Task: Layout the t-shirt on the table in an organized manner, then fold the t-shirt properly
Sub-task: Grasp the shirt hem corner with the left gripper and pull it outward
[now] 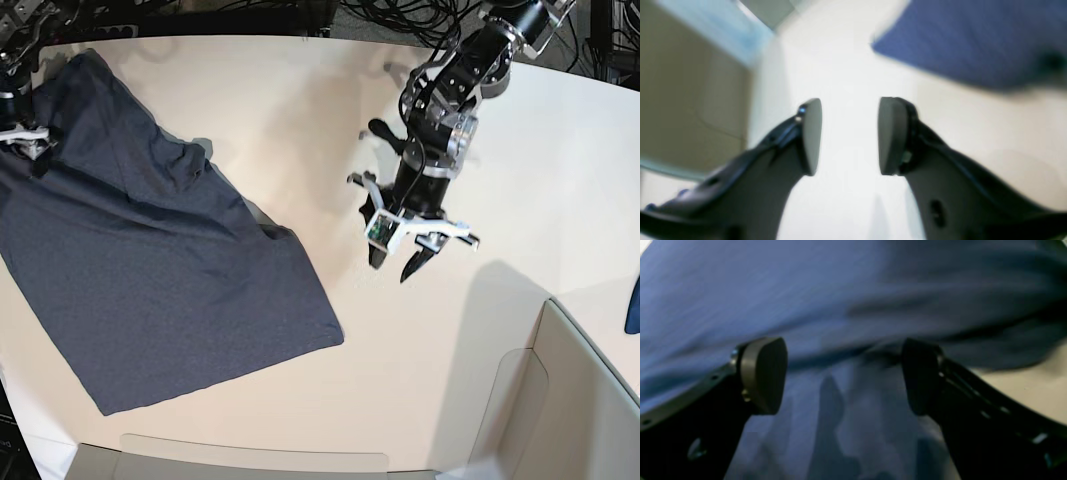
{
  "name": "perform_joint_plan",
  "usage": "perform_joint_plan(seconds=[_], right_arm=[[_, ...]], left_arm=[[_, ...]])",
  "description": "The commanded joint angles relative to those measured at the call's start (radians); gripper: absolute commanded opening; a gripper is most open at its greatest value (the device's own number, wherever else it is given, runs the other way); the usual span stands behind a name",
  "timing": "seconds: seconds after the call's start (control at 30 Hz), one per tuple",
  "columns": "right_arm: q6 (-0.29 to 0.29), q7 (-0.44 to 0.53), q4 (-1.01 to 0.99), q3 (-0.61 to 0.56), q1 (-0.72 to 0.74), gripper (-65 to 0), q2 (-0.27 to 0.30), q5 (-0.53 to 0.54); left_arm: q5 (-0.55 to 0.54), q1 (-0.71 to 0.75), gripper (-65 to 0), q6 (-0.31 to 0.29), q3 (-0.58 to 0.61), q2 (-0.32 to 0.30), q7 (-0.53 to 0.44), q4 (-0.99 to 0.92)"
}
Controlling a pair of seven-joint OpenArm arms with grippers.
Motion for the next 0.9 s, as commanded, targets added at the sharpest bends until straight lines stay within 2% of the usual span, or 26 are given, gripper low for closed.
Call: perform_joint_plan(seconds=[0.0, 0.1, 0.13, 0.2, 0.23, 0.3, 0.4, 0.43, 0.53, 0.63, 0.77, 0.87], right_arm=[[0.006, 0.034, 0.053, -0.027, -0.004, -12.3, 0.007, 0.018], [0.006, 0.031, 0.129, -0.102, -0.032, -12.4, -0.017, 0.014], [0.006, 0.031, 0.146, -0.128, -0.039, -12.6, -0.020, 0.014], [0.006, 0.034, 0.172, -0.191, -0.059, -16.6, -0.025, 0.012], [0.006, 0.036, 0.179, -0.215, -0.066, -21.5, -0.026, 0.012], [0.004, 0.031, 0.183, -0.246, -0.076, -36.1, -0.031, 0.012], [-0.003, 0.029, 0.176, -0.257, -0.095, -62.8, -0.045, 0.011], [-0.003, 0.029, 0.176, -0.257, -0.105, -65.0, -0.048, 0.009], [-0.005, 0.029, 0.177, -0.255, -0.148, -65.0, -0.045, 0.009], [-0.005, 0.032, 0.182, -0.238, -0.190, -65.0, -0.048, 0.009], [-0.005, 0.036, 0.182, -0.240, -0.227, -65.0, -0.053, 0.009], [-0.005, 0.036, 0.180, -0.240, -0.233, -65.0, -0.053, 0.009]], left_arm=[[0.002, -0.038, -49.9, 0.003, -0.003, 0.031, -0.010, -0.035], [0.002, -0.127, -60.9, 0.003, -0.003, 0.106, -0.010, -0.161], [0.002, -0.153, -62.4, -0.002, -0.001, 0.129, -0.010, -0.195], [0.002, -0.199, -62.5, -0.054, 0.025, 0.175, -0.010, -0.271], [0.000, -0.217, -62.5, -0.083, 0.033, 0.195, -0.014, -0.301], [0.000, -0.240, -62.7, -0.115, 0.040, 0.231, -0.053, -0.350], [0.000, -0.259, -62.6, -0.149, 0.046, 0.284, -0.109, -0.423], [0.000, -0.280, -62.6, -0.166, 0.046, 0.309, -0.121, -0.460], [-0.012, -0.368, -62.6, -0.189, 0.046, 0.378, -0.152, -0.635], [-0.087, -0.474, -62.8, -0.191, 0.046, 0.418, -0.192, -0.842], [-0.199, -0.604, -64.9, -0.191, 0.046, 0.427, -0.271, -1.060], [-0.232, -0.655, -64.9, -0.189, 0.045, 0.426, -0.331, -1.166]])
